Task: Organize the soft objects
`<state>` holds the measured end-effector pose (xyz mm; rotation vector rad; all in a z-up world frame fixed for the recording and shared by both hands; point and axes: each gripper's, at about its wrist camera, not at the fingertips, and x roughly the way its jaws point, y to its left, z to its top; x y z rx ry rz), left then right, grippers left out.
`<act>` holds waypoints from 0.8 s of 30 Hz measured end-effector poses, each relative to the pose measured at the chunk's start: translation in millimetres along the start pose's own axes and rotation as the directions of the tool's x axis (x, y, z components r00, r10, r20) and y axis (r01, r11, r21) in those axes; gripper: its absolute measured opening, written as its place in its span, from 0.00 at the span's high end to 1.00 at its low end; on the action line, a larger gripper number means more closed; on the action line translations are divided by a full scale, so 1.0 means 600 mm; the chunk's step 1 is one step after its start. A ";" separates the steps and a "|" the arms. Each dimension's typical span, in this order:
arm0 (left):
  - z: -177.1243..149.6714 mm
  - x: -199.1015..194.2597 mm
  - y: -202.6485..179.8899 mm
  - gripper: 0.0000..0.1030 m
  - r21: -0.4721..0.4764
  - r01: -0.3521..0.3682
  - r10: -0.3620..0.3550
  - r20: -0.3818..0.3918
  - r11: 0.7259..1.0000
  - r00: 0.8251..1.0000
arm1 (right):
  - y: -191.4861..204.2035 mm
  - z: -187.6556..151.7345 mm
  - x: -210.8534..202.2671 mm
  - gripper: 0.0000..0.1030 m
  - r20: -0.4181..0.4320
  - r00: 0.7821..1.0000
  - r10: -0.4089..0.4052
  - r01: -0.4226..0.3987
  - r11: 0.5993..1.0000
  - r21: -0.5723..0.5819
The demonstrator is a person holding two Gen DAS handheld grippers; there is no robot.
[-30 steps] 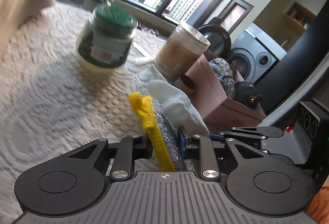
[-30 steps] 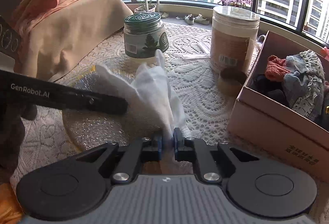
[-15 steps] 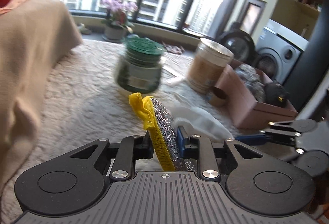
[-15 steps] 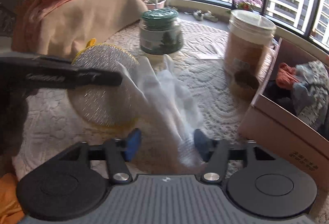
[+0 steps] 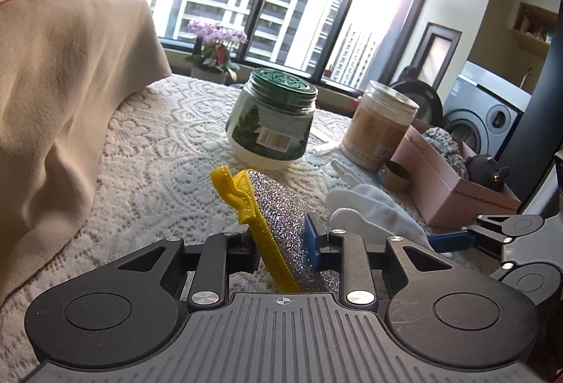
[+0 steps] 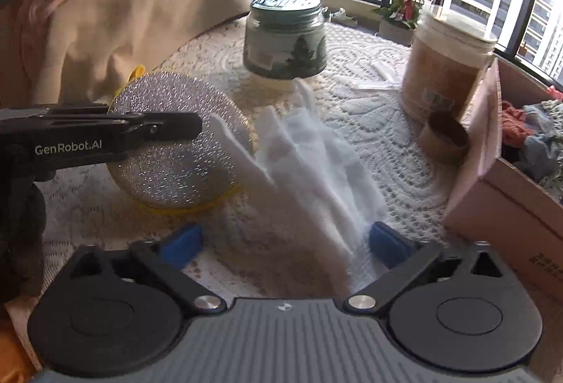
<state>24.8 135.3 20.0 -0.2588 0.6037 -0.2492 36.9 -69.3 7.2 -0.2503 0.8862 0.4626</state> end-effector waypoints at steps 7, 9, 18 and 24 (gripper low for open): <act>-0.003 -0.002 0.001 0.72 0.000 0.009 -0.009 0.014 1.000 1.000 | 0.006 -0.009 0.000 0.00 0.028 0.999 -0.023 0.023 1.000 0.018; -0.002 -0.003 0.001 0.72 0.000 0.013 -0.013 0.012 1.000 1.000 | 0.006 -0.011 -0.003 0.00 0.033 0.999 -0.015 0.015 1.000 0.007; 0.017 -0.031 0.011 0.75 0.005 0.002 -0.002 0.021 1.000 1.000 | -0.004 0.002 -0.033 0.09 0.061 0.998 0.017 -0.014 0.999 -0.043; 0.029 -0.048 0.053 0.77 -0.057 -0.049 0.051 0.035 0.997 0.998 | -0.003 0.017 -0.039 0.09 0.095 0.995 -0.001 0.008 0.997 -0.074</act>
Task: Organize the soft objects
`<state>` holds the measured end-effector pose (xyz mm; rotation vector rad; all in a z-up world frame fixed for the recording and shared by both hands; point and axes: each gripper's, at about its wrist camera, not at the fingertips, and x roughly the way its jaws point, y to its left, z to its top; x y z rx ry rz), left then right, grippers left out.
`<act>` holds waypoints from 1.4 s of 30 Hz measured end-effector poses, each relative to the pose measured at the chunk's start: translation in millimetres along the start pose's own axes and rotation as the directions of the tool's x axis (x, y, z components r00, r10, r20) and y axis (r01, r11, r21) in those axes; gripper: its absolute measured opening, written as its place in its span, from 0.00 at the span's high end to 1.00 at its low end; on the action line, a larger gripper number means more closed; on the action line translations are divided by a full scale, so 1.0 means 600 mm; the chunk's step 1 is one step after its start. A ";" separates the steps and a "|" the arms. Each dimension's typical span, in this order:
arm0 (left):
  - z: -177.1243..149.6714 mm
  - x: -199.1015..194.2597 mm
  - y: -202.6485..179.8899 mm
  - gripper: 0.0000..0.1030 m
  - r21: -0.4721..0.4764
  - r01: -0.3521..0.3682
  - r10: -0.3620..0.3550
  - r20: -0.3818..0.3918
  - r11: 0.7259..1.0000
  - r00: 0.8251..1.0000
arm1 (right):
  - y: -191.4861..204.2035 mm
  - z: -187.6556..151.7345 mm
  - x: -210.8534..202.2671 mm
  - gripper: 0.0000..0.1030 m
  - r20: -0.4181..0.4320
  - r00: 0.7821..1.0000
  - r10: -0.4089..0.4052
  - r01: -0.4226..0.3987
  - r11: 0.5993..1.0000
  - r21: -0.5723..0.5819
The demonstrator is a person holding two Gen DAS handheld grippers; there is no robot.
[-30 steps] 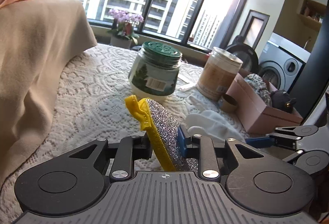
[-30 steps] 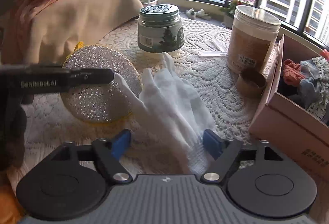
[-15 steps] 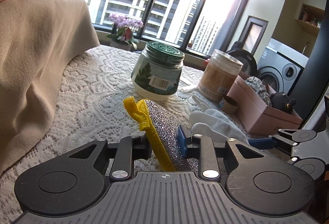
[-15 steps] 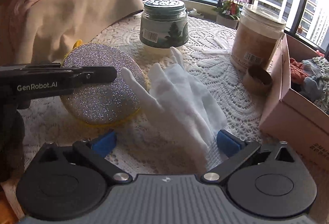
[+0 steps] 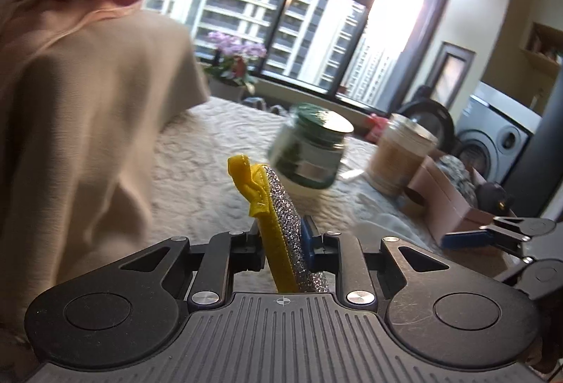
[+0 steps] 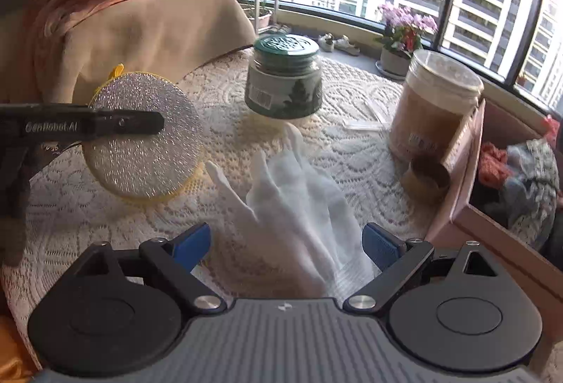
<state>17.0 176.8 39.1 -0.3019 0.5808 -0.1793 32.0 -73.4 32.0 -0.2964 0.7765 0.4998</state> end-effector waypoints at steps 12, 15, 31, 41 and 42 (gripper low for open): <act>0.009 -0.002 -0.004 0.80 0.001 -0.014 0.014 -0.025 1.000 1.000 | -0.007 0.036 0.054 0.72 -0.042 0.999 0.033 -0.033 0.999 0.000; 0.011 -0.003 -0.027 0.82 0.021 0.013 -0.012 -0.035 1.000 0.999 | -0.017 0.028 0.015 0.86 -0.021 1.000 0.006 -0.005 1.000 0.020; 0.018 -0.021 -0.259 0.82 0.171 0.299 -0.280 -0.129 0.939 0.951 | -0.134 -0.099 -0.283 0.89 0.158 0.968 -0.197 0.160 0.962 0.222; 0.131 0.155 -0.417 0.82 0.058 0.466 -0.455 -0.137 0.883 0.880 | -0.225 -0.154 -0.342 0.89 0.224 0.932 -0.286 0.197 0.917 0.348; 0.136 0.185 -0.421 0.81 0.022 0.483 -0.476 -0.133 0.875 0.869 | -0.233 -0.157 -0.340 0.89 0.226 0.931 -0.287 0.195 0.914 0.356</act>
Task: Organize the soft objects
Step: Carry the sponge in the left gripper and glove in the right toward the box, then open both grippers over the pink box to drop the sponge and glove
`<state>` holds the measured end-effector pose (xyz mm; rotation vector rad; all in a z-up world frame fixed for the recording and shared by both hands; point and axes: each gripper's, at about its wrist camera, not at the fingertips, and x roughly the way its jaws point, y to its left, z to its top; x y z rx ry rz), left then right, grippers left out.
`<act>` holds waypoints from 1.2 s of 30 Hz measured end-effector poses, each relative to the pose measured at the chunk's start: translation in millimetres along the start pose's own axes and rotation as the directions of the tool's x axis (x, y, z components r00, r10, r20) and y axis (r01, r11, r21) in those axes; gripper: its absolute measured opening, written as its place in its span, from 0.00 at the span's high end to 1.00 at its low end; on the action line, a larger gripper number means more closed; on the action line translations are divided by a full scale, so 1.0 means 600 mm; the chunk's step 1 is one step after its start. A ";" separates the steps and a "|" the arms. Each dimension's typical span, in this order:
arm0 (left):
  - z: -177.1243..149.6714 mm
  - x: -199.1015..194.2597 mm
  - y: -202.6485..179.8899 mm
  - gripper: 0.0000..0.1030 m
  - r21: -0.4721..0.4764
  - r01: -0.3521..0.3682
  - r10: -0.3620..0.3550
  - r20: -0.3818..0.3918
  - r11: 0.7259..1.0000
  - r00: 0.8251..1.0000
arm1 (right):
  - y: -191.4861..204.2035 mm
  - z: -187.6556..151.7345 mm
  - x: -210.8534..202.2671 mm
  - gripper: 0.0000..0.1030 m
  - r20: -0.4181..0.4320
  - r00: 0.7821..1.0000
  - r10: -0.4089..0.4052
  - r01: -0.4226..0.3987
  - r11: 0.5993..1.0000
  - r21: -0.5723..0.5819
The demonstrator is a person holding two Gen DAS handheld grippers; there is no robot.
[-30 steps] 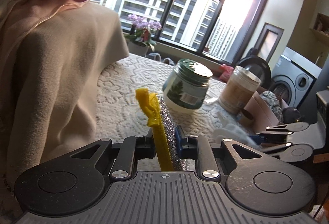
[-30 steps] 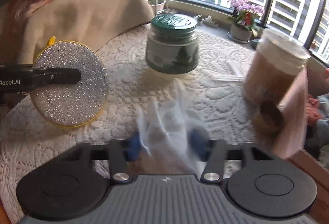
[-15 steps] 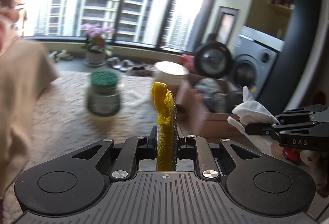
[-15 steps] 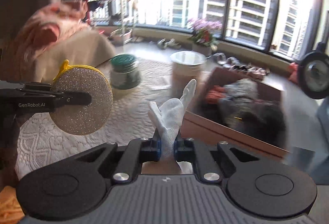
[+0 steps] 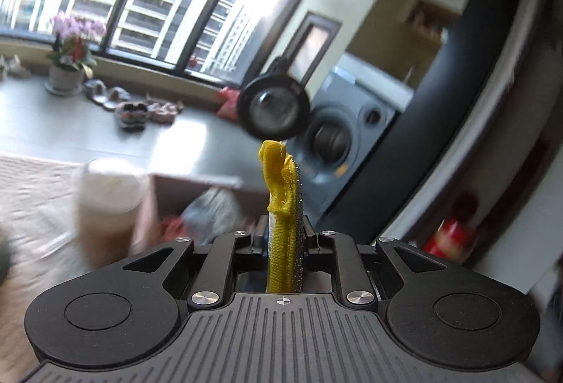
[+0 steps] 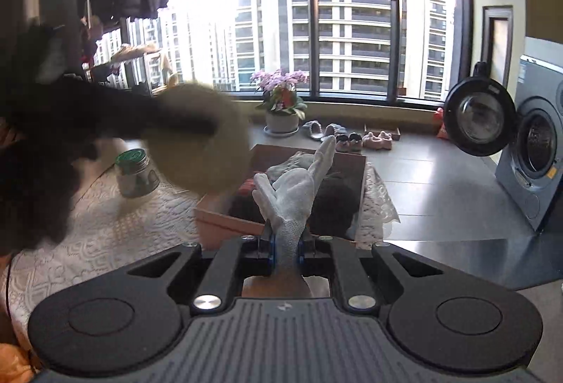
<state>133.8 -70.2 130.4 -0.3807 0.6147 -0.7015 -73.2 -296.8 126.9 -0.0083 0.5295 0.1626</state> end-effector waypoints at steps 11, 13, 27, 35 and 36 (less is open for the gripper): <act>-0.025 0.117 0.063 0.66 0.115 -0.192 0.199 -0.054 0.975 0.978 | -0.048 0.061 0.063 0.89 0.037 0.999 -0.006 0.004 0.999 0.049; -0.016 0.096 0.061 0.66 0.136 -0.200 0.202 -0.003 0.970 0.979 | -0.049 0.093 0.075 0.89 0.072 0.997 -0.006 0.002 0.998 0.061; -0.038 0.127 0.057 0.79 0.201 -0.173 0.185 -0.043 0.964 0.982 | 0.005 0.234 0.204 0.89 -0.021 0.999 0.035 -0.034 0.997 0.071; -0.011 0.087 0.098 0.75 0.116 -0.156 0.158 -0.004 0.981 0.988 | 0.009 0.189 0.317 0.89 -0.212 0.976 0.040 -0.013 0.992 0.127; -0.008 0.064 0.097 0.75 0.117 -0.165 0.163 0.021 0.979 0.986 | 0.010 0.176 0.339 0.89 -0.242 0.970 0.022 0.008 0.993 0.121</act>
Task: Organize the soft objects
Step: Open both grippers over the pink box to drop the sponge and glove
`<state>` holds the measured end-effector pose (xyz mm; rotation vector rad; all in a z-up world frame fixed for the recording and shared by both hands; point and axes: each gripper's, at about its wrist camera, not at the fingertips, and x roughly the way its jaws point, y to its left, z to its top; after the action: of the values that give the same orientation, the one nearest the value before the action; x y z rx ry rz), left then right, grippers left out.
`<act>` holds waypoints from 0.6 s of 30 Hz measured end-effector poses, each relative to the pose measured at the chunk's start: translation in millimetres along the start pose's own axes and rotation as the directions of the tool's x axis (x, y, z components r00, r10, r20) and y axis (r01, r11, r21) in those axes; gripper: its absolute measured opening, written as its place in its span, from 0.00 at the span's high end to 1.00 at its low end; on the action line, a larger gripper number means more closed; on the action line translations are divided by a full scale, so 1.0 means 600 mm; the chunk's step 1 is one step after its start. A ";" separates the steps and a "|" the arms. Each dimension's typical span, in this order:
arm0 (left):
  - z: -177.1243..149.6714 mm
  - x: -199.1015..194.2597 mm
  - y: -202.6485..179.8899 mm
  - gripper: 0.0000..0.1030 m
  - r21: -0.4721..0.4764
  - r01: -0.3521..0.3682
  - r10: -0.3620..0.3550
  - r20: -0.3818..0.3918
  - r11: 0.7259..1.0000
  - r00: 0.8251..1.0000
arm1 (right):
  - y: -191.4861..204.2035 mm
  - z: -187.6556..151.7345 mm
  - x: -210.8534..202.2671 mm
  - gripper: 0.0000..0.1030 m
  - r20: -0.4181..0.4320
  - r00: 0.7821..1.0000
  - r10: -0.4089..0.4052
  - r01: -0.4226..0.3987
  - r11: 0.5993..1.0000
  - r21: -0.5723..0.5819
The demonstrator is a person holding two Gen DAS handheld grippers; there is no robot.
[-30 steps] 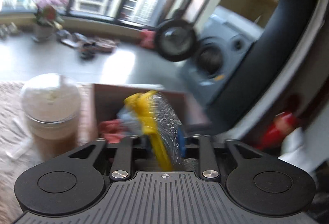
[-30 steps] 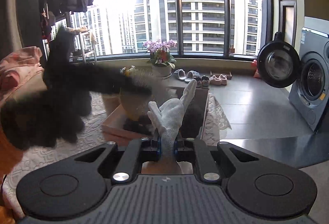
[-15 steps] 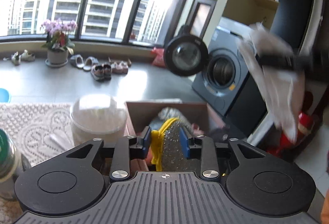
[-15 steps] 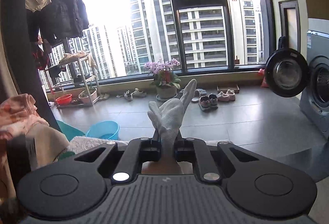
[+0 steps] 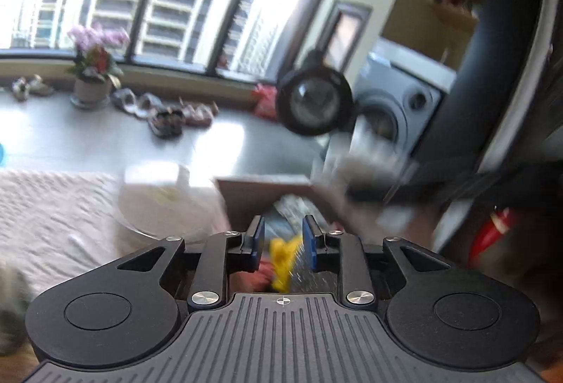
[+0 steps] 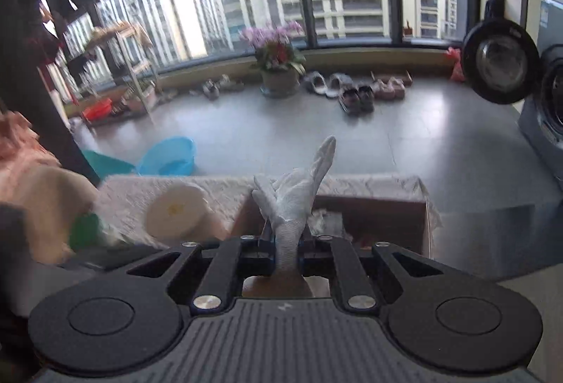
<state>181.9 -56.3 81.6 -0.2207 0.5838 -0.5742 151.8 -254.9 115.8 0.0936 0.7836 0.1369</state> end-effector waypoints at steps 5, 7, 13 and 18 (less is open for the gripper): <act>-0.003 -0.091 0.027 0.75 0.032 -0.074 0.071 0.077 0.997 0.994 | -0.020 -0.033 0.102 0.89 -0.162 0.987 0.013 0.002 0.996 0.088; -0.017 -0.112 0.036 0.75 0.044 -0.128 0.124 0.079 0.991 0.989 | -0.017 -0.034 0.110 0.89 -0.150 0.989 0.015 -0.001 0.995 0.096; -0.070 -0.094 0.053 0.75 0.051 -0.185 0.187 -0.035 0.981 0.982 | 0.006 -0.019 0.091 0.54 -0.162 0.987 0.005 0.002 0.999 0.047; -0.087 -0.060 0.059 0.75 0.000 -0.168 0.167 -0.083 0.986 0.982 | 0.016 -0.018 0.022 0.37 -0.048 0.999 -0.013 0.012 1.000 -0.025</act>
<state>143.3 -8.6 42.8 -0.1530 0.6780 -0.4199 152.6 -243.2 100.1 0.0620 0.8299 0.1372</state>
